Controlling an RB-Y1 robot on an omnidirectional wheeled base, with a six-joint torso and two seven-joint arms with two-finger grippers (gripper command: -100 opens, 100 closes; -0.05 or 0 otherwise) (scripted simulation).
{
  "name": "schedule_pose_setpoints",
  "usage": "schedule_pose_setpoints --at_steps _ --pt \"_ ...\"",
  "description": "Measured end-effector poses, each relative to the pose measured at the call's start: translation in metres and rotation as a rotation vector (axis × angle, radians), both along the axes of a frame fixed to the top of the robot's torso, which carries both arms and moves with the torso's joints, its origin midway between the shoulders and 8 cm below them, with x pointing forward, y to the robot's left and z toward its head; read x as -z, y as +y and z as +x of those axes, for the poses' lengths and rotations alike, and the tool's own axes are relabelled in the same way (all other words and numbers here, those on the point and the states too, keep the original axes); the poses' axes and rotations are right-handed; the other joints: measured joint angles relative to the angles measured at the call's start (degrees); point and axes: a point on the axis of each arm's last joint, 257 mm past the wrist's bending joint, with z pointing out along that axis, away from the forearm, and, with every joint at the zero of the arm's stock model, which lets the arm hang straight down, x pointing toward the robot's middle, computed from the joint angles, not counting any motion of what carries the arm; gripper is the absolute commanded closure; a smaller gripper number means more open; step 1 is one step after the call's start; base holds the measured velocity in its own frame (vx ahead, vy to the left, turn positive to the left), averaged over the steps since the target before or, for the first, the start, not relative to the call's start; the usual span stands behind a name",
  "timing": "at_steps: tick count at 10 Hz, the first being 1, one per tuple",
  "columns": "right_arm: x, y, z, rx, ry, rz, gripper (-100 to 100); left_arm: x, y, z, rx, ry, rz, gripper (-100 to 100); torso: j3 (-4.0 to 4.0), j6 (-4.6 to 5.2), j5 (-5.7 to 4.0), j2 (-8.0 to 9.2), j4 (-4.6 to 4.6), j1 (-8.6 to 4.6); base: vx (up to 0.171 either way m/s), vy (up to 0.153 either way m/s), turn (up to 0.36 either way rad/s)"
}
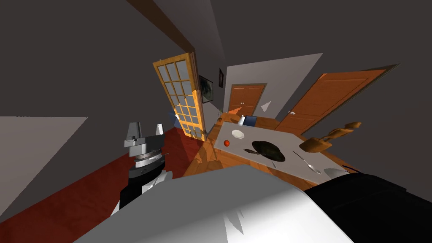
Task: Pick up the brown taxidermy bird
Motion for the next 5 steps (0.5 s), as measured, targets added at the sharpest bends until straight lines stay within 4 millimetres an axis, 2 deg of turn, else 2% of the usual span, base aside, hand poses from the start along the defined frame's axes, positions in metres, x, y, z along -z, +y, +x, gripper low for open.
schedule_pose_setpoints --at_steps 2,4,5 --pt "0.015 -0.033 -0.022 -0.031 0.058 -0.086 -100 0.0 0.0 0.0 0.0 0.0 0.0 0 -0.01 0.0 -0.01 -0.02 0.0 0.01 0.028 -0.03 0.247" --pt "0.021 -0.056 -0.043 -0.071 0.111 -0.17 -100 0.0 0.0 0.0 0.0 0.0 0.0 0 0.0 0.01 0.0 0.01 0.0 0.01 0.016 -0.03 0.225" --pt "0.023 -0.069 -0.047 -0.079 0.129 -0.203 -100 0.0 0.0 0.0 0.0 0.0 0.0 0 0.01 0.04 0.0 0.03 0.0 0.04 0.006 -0.011 0.003"
